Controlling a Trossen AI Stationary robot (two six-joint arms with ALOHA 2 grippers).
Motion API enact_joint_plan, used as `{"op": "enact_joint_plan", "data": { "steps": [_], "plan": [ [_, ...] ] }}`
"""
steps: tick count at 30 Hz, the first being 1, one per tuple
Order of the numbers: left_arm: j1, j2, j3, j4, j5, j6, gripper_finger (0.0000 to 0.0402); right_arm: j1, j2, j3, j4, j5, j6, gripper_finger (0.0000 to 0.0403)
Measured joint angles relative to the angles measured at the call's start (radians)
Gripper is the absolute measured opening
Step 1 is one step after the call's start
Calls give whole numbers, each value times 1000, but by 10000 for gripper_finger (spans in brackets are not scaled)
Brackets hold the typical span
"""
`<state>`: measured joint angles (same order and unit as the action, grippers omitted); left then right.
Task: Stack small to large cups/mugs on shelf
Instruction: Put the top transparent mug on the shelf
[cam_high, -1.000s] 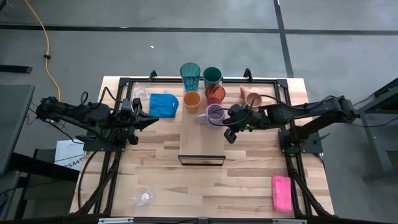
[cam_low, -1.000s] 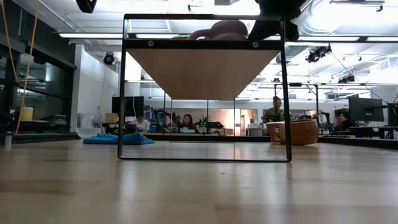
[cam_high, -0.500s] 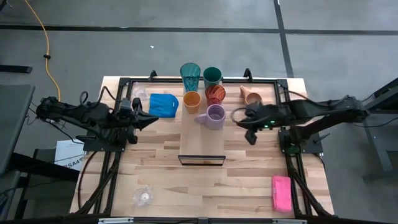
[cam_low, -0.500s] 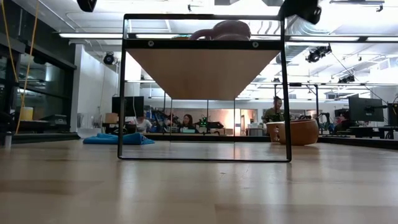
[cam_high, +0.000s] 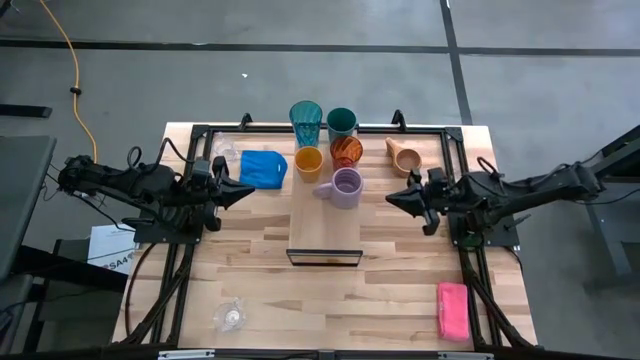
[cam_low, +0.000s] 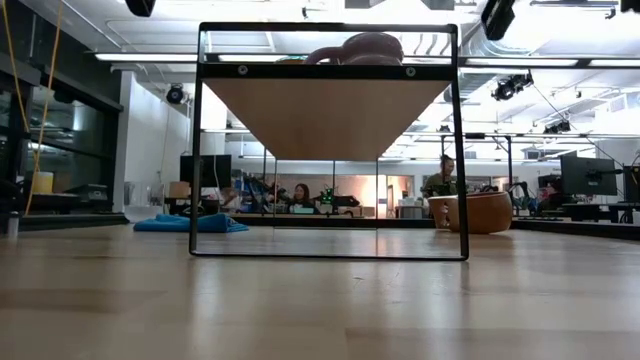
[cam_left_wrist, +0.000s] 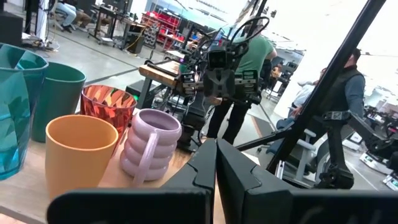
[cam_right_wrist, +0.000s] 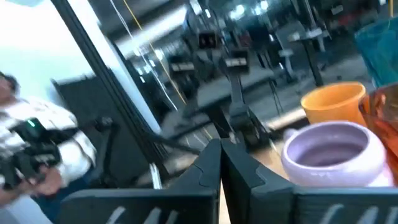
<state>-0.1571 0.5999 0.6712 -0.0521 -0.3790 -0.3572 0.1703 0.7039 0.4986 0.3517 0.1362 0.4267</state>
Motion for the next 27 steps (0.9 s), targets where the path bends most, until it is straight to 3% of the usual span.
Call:
{"op": "enact_joint_plan", "data": {
  "steps": [9, 22, 27],
  "plan": [
    [0, 0, 0, 0, 0, 73, 1, 0, 4, -23, 19, 9, -118, 0],
    [0, 0, 0, -1, -5, 99, 1, 0, 3, -22, 6, 10, -121, 0],
    [0, 11, 11, -38, -179, 79, 19, 0, 3, -22, -19, 11, -114, 0]
  ]
}}
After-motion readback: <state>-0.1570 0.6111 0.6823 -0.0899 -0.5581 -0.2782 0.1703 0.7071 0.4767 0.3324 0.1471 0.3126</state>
